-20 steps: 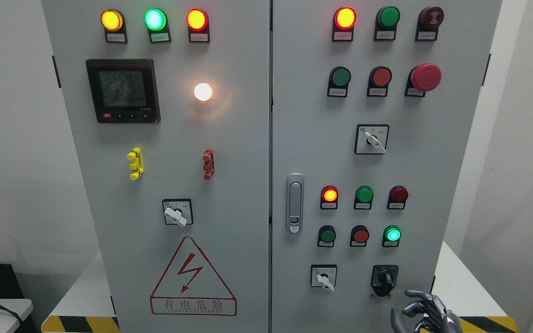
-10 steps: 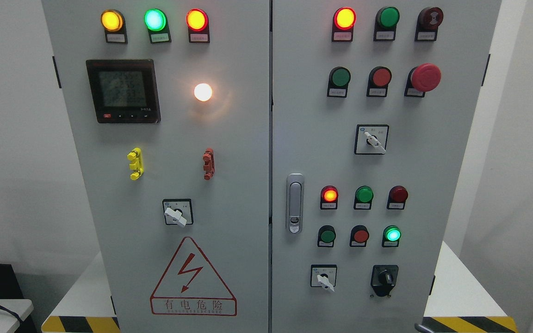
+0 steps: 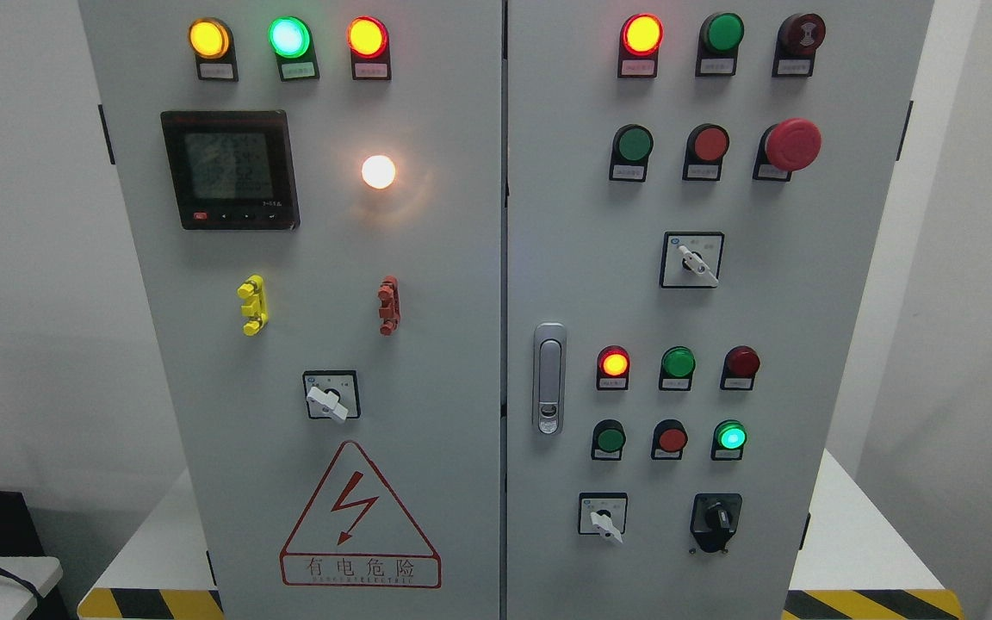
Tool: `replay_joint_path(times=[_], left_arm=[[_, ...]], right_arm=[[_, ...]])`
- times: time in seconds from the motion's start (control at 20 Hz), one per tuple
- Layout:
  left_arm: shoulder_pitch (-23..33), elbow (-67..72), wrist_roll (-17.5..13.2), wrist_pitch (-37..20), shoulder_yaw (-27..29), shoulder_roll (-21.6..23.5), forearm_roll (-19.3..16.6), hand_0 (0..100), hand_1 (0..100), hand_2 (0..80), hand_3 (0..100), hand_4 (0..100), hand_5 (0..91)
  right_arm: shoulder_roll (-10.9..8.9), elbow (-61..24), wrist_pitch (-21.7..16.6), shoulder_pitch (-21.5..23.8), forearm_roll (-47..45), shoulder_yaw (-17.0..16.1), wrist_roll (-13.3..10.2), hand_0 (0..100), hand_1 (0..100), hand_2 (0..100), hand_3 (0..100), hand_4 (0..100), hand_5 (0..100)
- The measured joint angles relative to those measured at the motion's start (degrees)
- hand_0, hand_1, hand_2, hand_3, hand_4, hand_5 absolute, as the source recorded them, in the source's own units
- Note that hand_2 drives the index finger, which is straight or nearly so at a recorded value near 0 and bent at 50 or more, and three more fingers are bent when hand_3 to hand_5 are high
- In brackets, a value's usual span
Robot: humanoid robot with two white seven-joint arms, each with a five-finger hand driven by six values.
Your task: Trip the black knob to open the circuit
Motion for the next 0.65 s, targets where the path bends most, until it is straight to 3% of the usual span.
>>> replay_joint_path(times=[0.65], left_arm=[[0.00,0.00,0.00,0.00,0.00,0.00,0.00,12,39,0.0,0,0,0.0]], right_arm=[[-2.94,-3.52,3.37,-0.70,-5.03,-0.01,0.61,0,0,0,3,0,1]])
